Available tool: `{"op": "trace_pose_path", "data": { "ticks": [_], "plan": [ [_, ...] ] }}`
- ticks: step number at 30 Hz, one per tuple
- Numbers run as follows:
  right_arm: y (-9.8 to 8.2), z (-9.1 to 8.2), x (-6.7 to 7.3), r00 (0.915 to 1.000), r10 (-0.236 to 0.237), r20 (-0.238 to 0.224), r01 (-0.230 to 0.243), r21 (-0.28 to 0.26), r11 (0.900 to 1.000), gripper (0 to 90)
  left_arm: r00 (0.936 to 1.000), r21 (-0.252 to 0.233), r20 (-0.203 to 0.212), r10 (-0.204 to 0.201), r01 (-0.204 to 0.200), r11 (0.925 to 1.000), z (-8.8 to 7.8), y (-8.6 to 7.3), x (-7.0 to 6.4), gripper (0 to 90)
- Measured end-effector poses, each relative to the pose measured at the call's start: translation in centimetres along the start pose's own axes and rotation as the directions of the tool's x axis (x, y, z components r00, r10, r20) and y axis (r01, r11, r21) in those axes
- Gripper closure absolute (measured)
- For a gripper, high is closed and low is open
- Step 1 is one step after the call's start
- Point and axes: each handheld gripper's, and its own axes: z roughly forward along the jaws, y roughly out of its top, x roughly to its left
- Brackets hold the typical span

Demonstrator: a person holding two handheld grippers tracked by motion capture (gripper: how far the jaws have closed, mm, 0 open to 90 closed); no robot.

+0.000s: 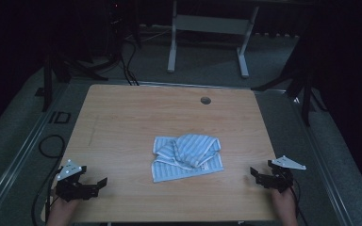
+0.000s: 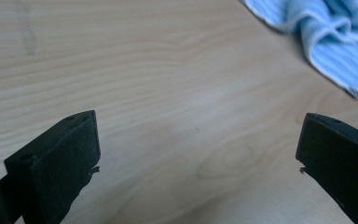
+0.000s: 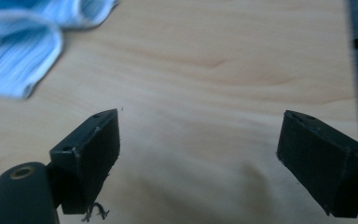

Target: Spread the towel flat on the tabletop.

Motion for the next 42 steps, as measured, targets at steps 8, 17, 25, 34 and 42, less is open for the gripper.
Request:
{"op": "trace_pose_path", "data": {
  "ticks": [8, 17, 25, 34, 42],
  "plan": [
    [1.1, -1.1, 1.2, 0.9867, -0.088, -0.136, 0.106, 0.129, 0.986, 11.9, 0.9971, 0.188, 0.01, 0.076, -0.076, 0.9792, 0.9, 0.6, -1.3, 0.0],
    [4.7, -2.1, 2.8, 0.9203, -0.159, -0.357, 0.276, 0.304, 0.912, 12.6, 0.9799, 0.267, 0.152, 0.13, -0.167, 0.949, 2.3, 3.1, -4.4, 0.0],
    [6.8, -0.9, 5.0, 0.8653, -0.191, -0.464, 0.386, 0.374, 0.843, 12.4, 0.9537, 0.32, 0.241, 0.18, -0.253, 0.9131, 4.6, 5.6, -7.2, 0.0],
    [8.1, 1.5, 8.7, 0.7888, -0.422, -0.447, 0.59, 0.36, 0.722, 29.0, 0.9223, 0.323, 0.225, 0.314, -0.375, 0.8692, 7.3, 6.8, -10.4, 4.3],
    [10.3, 3.1, 11.9, 0.716, -0.505, -0.481, 0.663, 0.243, 0.708, 42.7, 0.8826, 0.281, 0.261, 0.391, -0.457, 0.8437, 10.0, 7.7, -13.2, 25.5]
  ]
}}
